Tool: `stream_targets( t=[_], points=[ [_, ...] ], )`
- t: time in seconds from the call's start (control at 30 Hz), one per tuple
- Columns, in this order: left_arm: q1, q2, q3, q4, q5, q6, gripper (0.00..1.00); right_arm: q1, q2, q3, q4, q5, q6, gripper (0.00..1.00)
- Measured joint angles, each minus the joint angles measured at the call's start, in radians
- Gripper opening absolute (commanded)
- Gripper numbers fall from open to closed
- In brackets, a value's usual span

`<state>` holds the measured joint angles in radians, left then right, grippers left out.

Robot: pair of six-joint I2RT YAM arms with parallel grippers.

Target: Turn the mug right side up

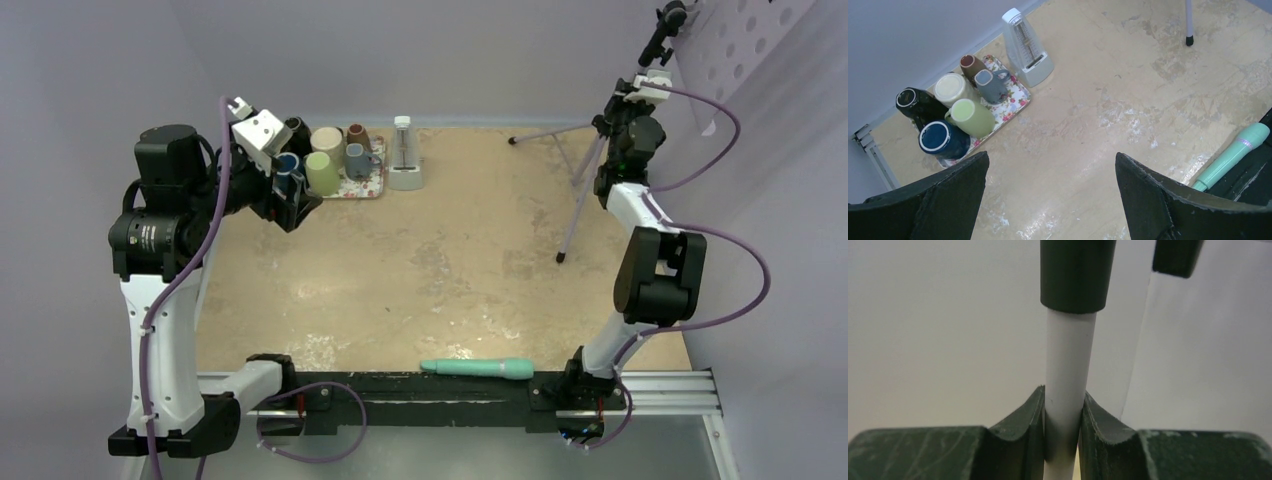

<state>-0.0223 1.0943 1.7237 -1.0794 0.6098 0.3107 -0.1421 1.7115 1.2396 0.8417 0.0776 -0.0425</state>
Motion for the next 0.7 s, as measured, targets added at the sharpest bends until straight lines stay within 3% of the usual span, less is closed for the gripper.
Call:
stream_targets(
  t=[0.27,0.7],
  points=[
    [0.000,0.003,0.000,-0.003,0.000,0.014,1.00,-0.021,0.069,0.019,0.094,-0.014,0.024,0.00],
    [0.000,0.003,0.000,-0.003,0.000,0.027,1.00,-0.022,0.202,0.208,0.038,-0.040,0.016,0.00]
  ],
)
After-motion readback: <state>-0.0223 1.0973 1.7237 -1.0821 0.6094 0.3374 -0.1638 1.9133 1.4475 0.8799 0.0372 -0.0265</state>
